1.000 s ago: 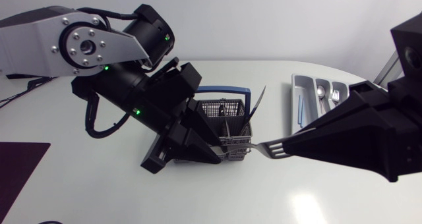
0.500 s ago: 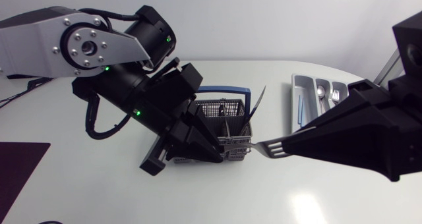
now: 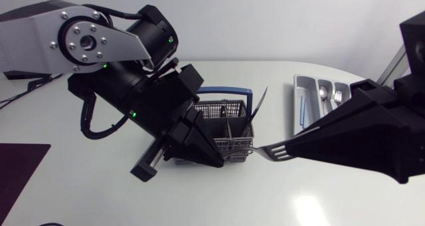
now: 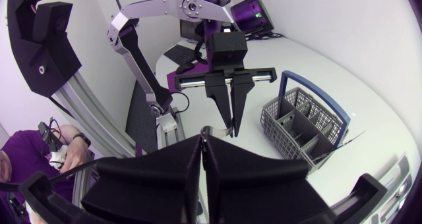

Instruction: Sort the cutlery from the basket into the organizer compartments.

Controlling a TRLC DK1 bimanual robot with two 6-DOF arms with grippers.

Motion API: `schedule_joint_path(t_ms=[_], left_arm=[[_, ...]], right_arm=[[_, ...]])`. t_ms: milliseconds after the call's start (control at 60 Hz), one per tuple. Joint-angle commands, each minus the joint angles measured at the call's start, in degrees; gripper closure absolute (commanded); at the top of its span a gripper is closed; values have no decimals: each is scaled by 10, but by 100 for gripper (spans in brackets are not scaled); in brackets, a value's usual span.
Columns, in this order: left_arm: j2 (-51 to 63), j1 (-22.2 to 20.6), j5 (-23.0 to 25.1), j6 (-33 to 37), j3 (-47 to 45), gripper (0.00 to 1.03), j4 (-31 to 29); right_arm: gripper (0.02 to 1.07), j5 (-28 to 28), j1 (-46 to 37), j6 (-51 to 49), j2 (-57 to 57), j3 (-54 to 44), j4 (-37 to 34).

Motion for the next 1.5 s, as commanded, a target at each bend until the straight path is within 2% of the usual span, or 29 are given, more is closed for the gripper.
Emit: schedule_joint_path(t_ms=[0, 50, 83, 100, 150, 200, 217, 250, 400, 617, 817, 1150, 1200, 1267, 1317, 1350, 1367, 1383, 1400, 1483], left_arm=[[12, 4, 21, -32, 32, 100, -11], [18, 17, 33, -37, 44, 100, -19], [19, 23, 39, -42, 48, 100, -20], [21, 24, 39, -43, 50, 100, -20], [22, 27, 42, -46, 53, 100, -20], [21, 32, 52, -50, 55, 100, -22], [21, 35, 55, -56, 58, 100, -22], [21, 36, 58, -60, 61, 100, -22], [19, 48, 77, -67, 74, 100, -22], [18, 64, 126, -73, 86, 100, -17], [18, 65, 132, -90, 88, 100, -8], [-14, 93, 130, -143, 83, 100, 39], [-21, 92, 117, -158, 80, 100, 54], [-39, 87, 75, -190, 66, 100, 97], [-62, 66, 15, -217, 42, 100, 146], [-67, 60, 0, -226, 37, 100, 159], [-76, 44, -41, -234, 27, 100, 179], [-77, 43, -45, -234, 26, 100, 180], [-85, 25, -84, -238, 18, 100, 193], [-101, -25, -181, -262, -11, 100, 245]], right_arm=[[98, 10, -7, 2, -6, 4, 10], [84, 10, -13, 2, -14, 2, 17], [69, 10, -14, 2, -19, 2, 18], [57, 10, -15, 2, -23, 2, 18], [40, 13, -16, 2, -29, 1, 20], [16, 16, -16, 2, -42, -2, 24], [11, 16, -16, 2, -47, -3, 26], [7, 17, -17, 2, -53, -5, 29], [7, 22, -21, 5, -85, -21, 48], [7, 22, -79, 39, -125, -73, 129], [7, 22, -92, 77, -131, -96, 174], [7, 22, -175, 109, -142, -147, 228], [7, 23, -182, 109, -142, -153, 234], [7, 24, -187, 108, -145, -157, 240], [7, 35, -187, 106, -147, -158, 243], [7, 41, -187, 104, -147, -158, 243], [7, 55, -187, 102, -146, -158, 243], [8, 61, -187, 102, -145, -157, 243], [8, 68, -187, 102, -142, -158, 243], [10, 88, -186, 106, -123, -156, 242]])
